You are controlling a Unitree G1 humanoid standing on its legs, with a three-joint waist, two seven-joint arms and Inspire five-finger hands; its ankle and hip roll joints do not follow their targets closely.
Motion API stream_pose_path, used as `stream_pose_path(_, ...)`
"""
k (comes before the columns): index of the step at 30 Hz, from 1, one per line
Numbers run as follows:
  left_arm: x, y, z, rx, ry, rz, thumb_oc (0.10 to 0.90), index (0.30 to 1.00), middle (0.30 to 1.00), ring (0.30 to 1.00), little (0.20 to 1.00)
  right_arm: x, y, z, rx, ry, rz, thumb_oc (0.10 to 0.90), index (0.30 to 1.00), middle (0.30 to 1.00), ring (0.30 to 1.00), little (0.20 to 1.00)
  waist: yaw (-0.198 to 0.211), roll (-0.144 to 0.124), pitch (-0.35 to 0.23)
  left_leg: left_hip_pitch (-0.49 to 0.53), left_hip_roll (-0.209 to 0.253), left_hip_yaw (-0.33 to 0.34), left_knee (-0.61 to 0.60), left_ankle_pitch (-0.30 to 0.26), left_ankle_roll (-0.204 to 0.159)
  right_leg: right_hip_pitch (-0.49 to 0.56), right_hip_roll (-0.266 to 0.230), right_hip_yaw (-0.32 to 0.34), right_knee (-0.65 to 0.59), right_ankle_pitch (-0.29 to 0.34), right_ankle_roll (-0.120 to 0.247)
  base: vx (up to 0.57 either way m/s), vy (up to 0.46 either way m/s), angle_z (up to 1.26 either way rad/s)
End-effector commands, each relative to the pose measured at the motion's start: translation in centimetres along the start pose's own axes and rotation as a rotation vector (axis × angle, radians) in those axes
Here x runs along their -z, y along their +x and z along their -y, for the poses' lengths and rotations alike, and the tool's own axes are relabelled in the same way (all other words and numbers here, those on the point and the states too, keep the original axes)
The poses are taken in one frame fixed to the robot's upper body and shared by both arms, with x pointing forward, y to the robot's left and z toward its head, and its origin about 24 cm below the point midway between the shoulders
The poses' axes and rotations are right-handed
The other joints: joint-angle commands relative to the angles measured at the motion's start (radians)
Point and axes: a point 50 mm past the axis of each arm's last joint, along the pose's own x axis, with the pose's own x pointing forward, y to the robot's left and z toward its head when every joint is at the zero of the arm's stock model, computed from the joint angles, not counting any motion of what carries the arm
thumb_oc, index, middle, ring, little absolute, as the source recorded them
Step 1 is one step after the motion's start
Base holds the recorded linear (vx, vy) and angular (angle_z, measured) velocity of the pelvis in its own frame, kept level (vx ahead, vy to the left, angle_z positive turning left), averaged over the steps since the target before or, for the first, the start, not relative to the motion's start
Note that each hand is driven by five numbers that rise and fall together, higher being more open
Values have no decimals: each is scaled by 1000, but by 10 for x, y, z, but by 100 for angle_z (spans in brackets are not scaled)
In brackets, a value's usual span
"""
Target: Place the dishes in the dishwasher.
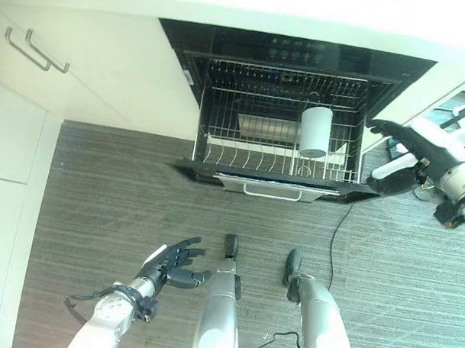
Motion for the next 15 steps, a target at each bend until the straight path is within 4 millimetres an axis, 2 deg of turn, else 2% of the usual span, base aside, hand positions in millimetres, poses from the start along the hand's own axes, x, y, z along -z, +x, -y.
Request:
stream_pose_path(1,18,-14,-3,-55,31,-23,800,900,900,900,900,-58,8,28,177,-29,375,800,900,900,900,900,-4,-3,-127,-9,43,78,143,-271,19,-2,29,32,-30,-85,62,16,-17,-34)
stream_pose_path(3,33,-11,4,-94,-3,-57,800,900,900,900,900,-59,1,14,249,88,474,800,900,900,900,900,-11,-4,-159,24,46,91,143,-278,21,30,28,31,-30,-92,59,19,-49,-18)
stream_pose_path(5,60,-10,16,-130,-40,-133,800,900,900,900,900,-62,-9,3,298,226,577,800,900,900,900,900,-17,-6,-209,67,49,101,143,-286,20,72,25,24,-30,-103,55,41,-86,-3)
stream_pose_path(7,67,-9,19,-137,-53,-159,800,900,900,900,900,-63,-12,0,307,258,598,800,900,900,900,900,-18,-6,-224,77,50,103,143,-287,19,83,24,21,-30,-105,54,43,-67,0)
stream_pose_path(8,89,-9,31,-149,-106,-239,800,900,900,900,900,-64,-15,-6,308,339,624,800,900,900,900,900,-17,-4,-260,104,55,111,143,-282,15,111,20,4,-30,-106,48,78,-69,0)
stream_pose_path(9,99,-11,37,-158,-140,-280,800,900,900,900,900,-64,-16,-9,302,374,626,800,900,900,900,900,-15,-2,-274,119,57,115,143,-280,12,127,19,-3,-30,-110,44,92,-82,4)
stream_pose_path(10,106,-12,40,-168,-167,-309,800,900,900,900,900,-63,-16,-10,292,403,629,800,900,900,900,900,-15,0,-280,130,58,118,143,-278,10,138,19,-7,-30,-111,41,129,-41,-2)
stream_pose_path(11,130,-18,47,-236,-233,-409,800,900,900,900,900,-62,-17,-18,201,515,658,800,900,900,900,900,-15,0,-289,178,51,126,143,-268,5,176,9,-16,-30,-115,36,124,-15,0)
stream_pose_path(12,139,-21,48,-251,-236,-446,800,900,900,900,900,-63,-18,-24,138,550,692,800,900,900,900,900,-14,-3,-286,200,43,136,143,-253,4,191,-3,-17,-30,-110,34,100,2,7)
stream_pose_path(13,139,-20,48,-249,-233,-449,800,900,900,900,900,-63,-18,-24,136,555,696,800,900,900,900,900,-15,-5,-286,199,40,138,143,-246,5,189,-6,-17,-30,-106,34,52,36,19)
stream_pose_path(15,158,-28,57,-235,-266,-553,800,900,900,900,900,-66,-22,-26,143,619,745,800,900,900,900,900,-8,-20,-273,233,20,135,143,-235,10,224,-38,-8,-30,-98,35,49,166,24)
